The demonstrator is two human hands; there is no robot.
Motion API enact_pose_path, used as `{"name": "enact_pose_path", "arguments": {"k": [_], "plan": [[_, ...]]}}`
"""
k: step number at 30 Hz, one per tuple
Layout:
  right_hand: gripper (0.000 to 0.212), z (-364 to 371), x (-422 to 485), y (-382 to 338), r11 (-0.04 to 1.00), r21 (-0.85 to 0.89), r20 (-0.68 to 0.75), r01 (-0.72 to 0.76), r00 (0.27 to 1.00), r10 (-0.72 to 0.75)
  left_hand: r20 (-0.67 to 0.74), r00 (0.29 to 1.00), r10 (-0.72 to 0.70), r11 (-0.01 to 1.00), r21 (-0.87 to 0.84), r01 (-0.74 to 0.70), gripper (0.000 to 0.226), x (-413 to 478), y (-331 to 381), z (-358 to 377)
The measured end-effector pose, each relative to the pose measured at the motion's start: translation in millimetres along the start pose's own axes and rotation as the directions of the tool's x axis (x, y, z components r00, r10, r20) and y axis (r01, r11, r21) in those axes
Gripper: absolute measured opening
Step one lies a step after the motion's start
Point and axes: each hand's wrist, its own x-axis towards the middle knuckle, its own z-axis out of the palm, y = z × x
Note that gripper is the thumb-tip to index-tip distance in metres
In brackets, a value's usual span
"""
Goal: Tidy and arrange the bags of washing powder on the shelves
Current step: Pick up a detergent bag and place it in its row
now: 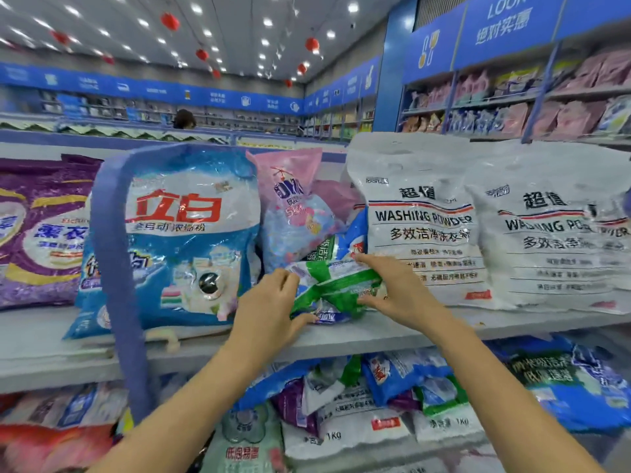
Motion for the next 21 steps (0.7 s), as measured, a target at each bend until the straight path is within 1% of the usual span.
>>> {"name": "enact_pose_path", "arguments": {"k": [2,3,6,8,9,10,11,12,14,16,17,18,19,20,21], "plan": [[0.067,2.4,2.6,2.8,0.999,0.016,-0.024,0.037,0.999,-0.036,-0.053,0.998,0.016,1.000,0.011,-0.015,0.038,3.4,-0.9,1.6],[0.062,2.6,4.7,4.9,0.998,0.002,-0.047,0.059,0.997,-0.059,-0.072,0.997,-0.012,1.000,-0.029,0.010,0.030,5.7,-2.7,0.3],[0.042,-1.3,11.9,9.3,0.993,-0.080,-0.115,0.089,0.989,-0.098,-0.112,0.981,-0.158,0.964,-0.234,0.129,0.019,14.7,-15.0,-9.2],[0.026,-7.8,15.3,8.2,0.989,-0.103,-0.183,0.103,0.976,-0.121,-0.127,0.967,-0.220,0.918,-0.362,0.162,0.011,23.1,-21.0,-21.5],[0.020,-12.2,17.0,7.4,0.985,-0.125,-0.231,0.122,0.962,-0.148,-0.131,0.959,-0.250,0.888,-0.426,0.174,0.006,28.0,-22.3,-28.1],[0.019,-17.3,18.5,6.6,0.979,-0.157,-0.278,0.127,0.946,-0.167,-0.124,0.952,-0.279,0.849,-0.495,0.184,0.005,33.1,-22.5,-34.1],[0.020,-22.5,20.7,5.8,0.976,-0.187,-0.303,0.113,0.938,-0.167,-0.104,0.947,-0.303,0.802,-0.565,0.195,0.011,38.0,-22.2,-39.2],[0.020,-28.1,23.1,4.0,0.974,-0.212,-0.296,0.085,0.944,-0.147,-0.071,0.945,-0.320,0.749,-0.630,0.207,0.016,43.3,-20.6,-43.8],[0.019,-38.1,27.8,2.2,0.974,-0.223,-0.182,0.033,0.980,-0.075,0.007,0.940,-0.340,0.628,-0.743,0.233,0.022,53.0,-12.9,-48.9],[0.017,-44.1,32.0,-0.6,0.987,-0.158,-0.046,0.024,0.998,-0.032,0.047,0.930,-0.363,0.542,-0.802,0.253,0.023,61.9,-4.8,-47.7],[0.015,-45.0,33.2,-2.7,0.998,-0.060,0.012,0.033,0.999,-0.033,0.062,0.924,-0.377,0.512,-0.818,0.263,0.023,65.3,-0.3,-46.3],[0.012,-44.2,33.8,-5.4,0.996,0.077,0.061,0.036,0.997,-0.041,0.070,0.918,-0.390,0.480,-0.835,0.268,0.024,67.9,3.9,-44.6],[0.011,-42.3,34.4,-9.0,0.976,0.214,0.083,0.030,0.995,-0.048,0.082,0.911,-0.403,0.439,-0.856,0.272,0.024,70.1,7.0,-42.3],[0.015,-40.0,34.4,-13.4,0.952,0.304,0.080,0.022,0.996,-0.048,0.096,0.906,-0.412,0.389,-0.880,0.271,0.025,71.7,9.8,-40.3],[0.020,-37.5,35.5,-17.0,0.937,0.349,0.055,0.023,0.998,-0.045,0.110,0.900,-0.421,0.344,-0.899,0.270,0.025,72.6,12.2,-39.2]]}}
